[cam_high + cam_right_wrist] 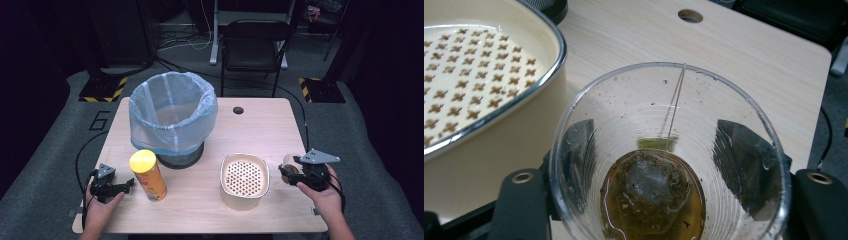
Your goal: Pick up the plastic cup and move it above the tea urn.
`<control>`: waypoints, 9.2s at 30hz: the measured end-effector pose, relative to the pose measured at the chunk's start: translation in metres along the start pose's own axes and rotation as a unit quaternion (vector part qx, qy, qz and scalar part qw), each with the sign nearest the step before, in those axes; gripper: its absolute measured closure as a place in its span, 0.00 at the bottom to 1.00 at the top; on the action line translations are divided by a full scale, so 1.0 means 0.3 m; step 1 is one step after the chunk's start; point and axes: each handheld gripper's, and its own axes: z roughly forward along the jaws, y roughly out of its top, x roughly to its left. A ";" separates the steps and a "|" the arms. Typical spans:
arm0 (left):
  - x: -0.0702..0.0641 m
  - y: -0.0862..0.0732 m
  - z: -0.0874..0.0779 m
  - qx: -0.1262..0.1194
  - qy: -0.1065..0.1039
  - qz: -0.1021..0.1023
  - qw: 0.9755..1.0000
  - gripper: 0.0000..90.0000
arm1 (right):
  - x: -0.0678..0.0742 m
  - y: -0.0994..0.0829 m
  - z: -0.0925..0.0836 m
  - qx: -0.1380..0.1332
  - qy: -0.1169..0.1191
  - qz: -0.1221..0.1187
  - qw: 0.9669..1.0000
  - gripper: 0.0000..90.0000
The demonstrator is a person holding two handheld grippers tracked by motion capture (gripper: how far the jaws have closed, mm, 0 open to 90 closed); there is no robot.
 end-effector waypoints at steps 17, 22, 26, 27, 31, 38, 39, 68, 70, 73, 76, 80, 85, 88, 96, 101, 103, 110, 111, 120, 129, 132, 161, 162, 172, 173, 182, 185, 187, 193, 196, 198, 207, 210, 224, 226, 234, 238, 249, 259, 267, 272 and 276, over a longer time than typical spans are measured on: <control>0.000 0.000 0.000 0.000 0.000 0.000 1.000 0.17 | -0.022 0.153 0.018 -0.016 -0.011 -0.085 0.996 0.38; 0.000 0.000 0.000 0.000 0.000 0.000 1.000 0.17 | -0.020 0.179 0.024 -0.025 -0.002 -0.100 0.995 0.38; 0.000 0.000 0.000 0.000 0.000 0.000 1.000 0.17 | -0.028 0.204 0.033 -0.032 0.003 -0.107 0.994 0.38; 0.000 0.000 0.000 0.000 0.000 0.000 1.000 0.17 | -0.028 0.210 0.034 -0.033 0.006 -0.109 0.993 0.38; 0.000 0.000 0.000 0.000 0.000 0.000 1.000 0.17 | -0.021 0.239 0.036 -0.041 0.007 -0.123 0.992 0.38; 0.000 0.000 0.000 0.000 0.000 0.000 1.000 0.17 | 0.006 0.282 0.036 -0.053 0.011 -0.154 0.987 0.38; 0.000 0.000 0.000 0.000 0.000 0.000 1.000 0.17 | 0.007 0.286 0.038 -0.053 0.012 -0.155 0.986 0.38; 0.000 0.000 0.000 0.000 0.000 0.000 1.000 0.17 | 0.165 0.319 0.052 -0.096 0.001 -0.349 0.932 0.38; 0.000 0.000 0.000 0.000 0.000 0.000 1.000 0.17 | 0.169 0.317 0.053 -0.094 0.001 -0.356 0.930 0.38; 0.000 0.000 0.000 0.000 0.000 0.000 1.000 0.17 | 0.175 0.313 0.056 -0.095 -0.001 -0.360 0.928 0.38; 0.000 0.000 0.000 0.000 0.000 0.000 1.000 0.17 | 0.181 0.311 0.058 -0.094 -0.002 -0.367 0.925 0.38; 0.000 0.000 0.000 0.000 0.000 0.000 1.000 0.17 | 0.189 0.307 0.057 -0.096 -0.011 -0.382 0.919 0.38; 0.000 0.000 0.000 0.000 0.000 0.000 1.000 0.17 | 0.205 0.299 0.059 -0.094 -0.028 -0.404 0.910 0.38; 0.000 0.000 0.000 0.000 0.000 0.000 1.000 0.17 | 0.216 0.293 0.060 -0.089 -0.034 -0.414 0.905 0.38; 0.000 0.000 0.000 0.000 0.000 0.000 1.000 0.17 | 0.245 0.278 0.066 -0.077 -0.055 -0.451 0.888 0.39; 0.000 0.000 0.000 0.000 0.000 0.000 1.000 0.17 | 0.294 0.263 0.070 -0.063 -0.102 -0.515 0.849 0.39; 0.000 0.000 0.000 0.000 0.000 0.000 1.000 0.17 | 0.320 0.253 0.076 -0.055 -0.128 -0.550 0.823 0.39; 0.000 0.000 0.000 0.000 0.000 0.000 1.000 0.17 | 0.382 0.205 0.111 -0.011 -0.192 -0.653 0.732 0.40; 0.000 0.000 0.000 0.000 0.000 0.000 1.000 0.17 | 0.391 0.203 0.116 -0.006 -0.199 -0.674 0.711 0.40; 0.000 0.000 0.000 0.000 0.000 0.000 1.000 0.17 | 0.438 0.167 0.131 0.027 -0.265 -0.793 0.547 0.40; 0.000 0.000 0.000 0.000 0.000 0.000 1.000 0.17 | 0.452 0.162 0.122 0.030 -0.267 -0.794 0.545 0.40; 0.000 0.000 0.000 0.000 0.000 0.000 1.000 0.17 | 0.456 0.167 0.119 0.028 -0.263 -0.794 0.547 0.40; 0.000 0.000 0.000 0.000 0.000 0.000 1.000 0.17 | 0.467 0.171 0.113 0.016 -0.258 -0.795 0.549 0.39; 0.000 0.000 0.000 0.000 0.000 0.000 1.000 0.17 | 0.468 0.171 0.112 0.015 -0.258 -0.795 0.549 0.39; 0.000 0.000 0.000 0.000 0.000 0.000 1.000 0.17 | 0.470 0.177 0.107 0.010 -0.255 -0.793 0.553 0.39; 0.000 0.000 0.000 0.000 0.000 0.000 1.000 0.17 | 0.471 0.178 0.106 0.009 -0.255 -0.792 0.555 0.39; 0.000 0.000 0.000 0.000 0.000 0.000 1.000 0.17 | 0.467 0.180 0.099 0.004 -0.252 -0.781 0.571 0.39; 0.000 0.000 0.000 0.000 0.000 0.000 1.000 0.17 | 0.463 0.186 0.099 -0.042 -0.267 -0.751 0.602 0.39; 0.000 0.000 0.000 0.000 0.000 0.000 1.000 0.17 | 0.454 0.180 0.095 -0.065 -0.261 -0.705 0.656 0.39; 0.000 0.000 0.000 0.000 0.000 0.000 1.000 0.17 | 0.420 0.210 0.050 -0.163 -0.220 -0.514 0.813 0.39; 0.000 0.000 0.000 0.000 0.000 0.000 1.000 0.17 | 0.386 0.219 0.038 -0.202 -0.192 -0.430 0.859 0.38; 0.000 0.000 0.000 0.000 0.000 0.000 1.000 0.17 | 0.362 0.221 0.038 -0.219 -0.164 -0.368 0.888 0.38; 0.000 0.000 0.000 0.000 0.000 0.000 1.000 0.17 | 0.240 0.249 0.013 -0.265 -0.004 -0.122 0.957 0.38; 0.000 0.000 0.000 0.000 0.000 0.000 1.000 0.17 | 0.216 0.264 0.003 -0.267 0.045 -0.072 0.960 0.38; 0.000 0.000 0.000 0.000 0.000 0.000 1.000 0.17 | 0.207 0.344 -0.033 -0.253 0.087 -0.044 0.962 0.38; 0.000 0.000 0.000 0.000 0.000 0.000 1.000 0.17 | 0.208 0.373 -0.040 -0.250 0.085 -0.058 0.963 0.38; 0.001 0.000 0.000 0.000 0.000 0.002 1.000 0.16 | 0.230 0.546 -0.062 -0.251 0.096 -0.071 0.961 0.38; 0.002 0.001 -0.001 0.001 0.000 0.005 1.000 0.16 | 0.257 0.658 -0.051 -0.253 0.111 -0.079 0.958 0.38; 0.002 0.001 -0.001 0.001 0.000 0.004 1.000 0.16 | 0.352 0.902 0.078 -0.235 0.128 -0.085 0.960 0.38; 0.001 0.001 -0.001 0.001 0.000 0.002 1.000 0.16 | 0.459 1.017 0.223 -0.212 0.133 -0.093 0.964 0.37; 0.003 0.003 -0.004 0.008 -0.003 0.004 1.000 0.16 | 0.506 1.039 0.307 -0.193 0.138 -0.080 0.968 0.35; 0.003 0.003 -0.005 0.008 -0.002 0.004 1.000 0.16 | 0.524 1.050 0.349 -0.176 0.138 -0.083 0.971 0.34; 0.004 0.004 -0.005 0.009 -0.002 0.007 1.000 0.16 | 0.560 1.052 0.393 -0.136 0.163 -0.100 0.972 0.29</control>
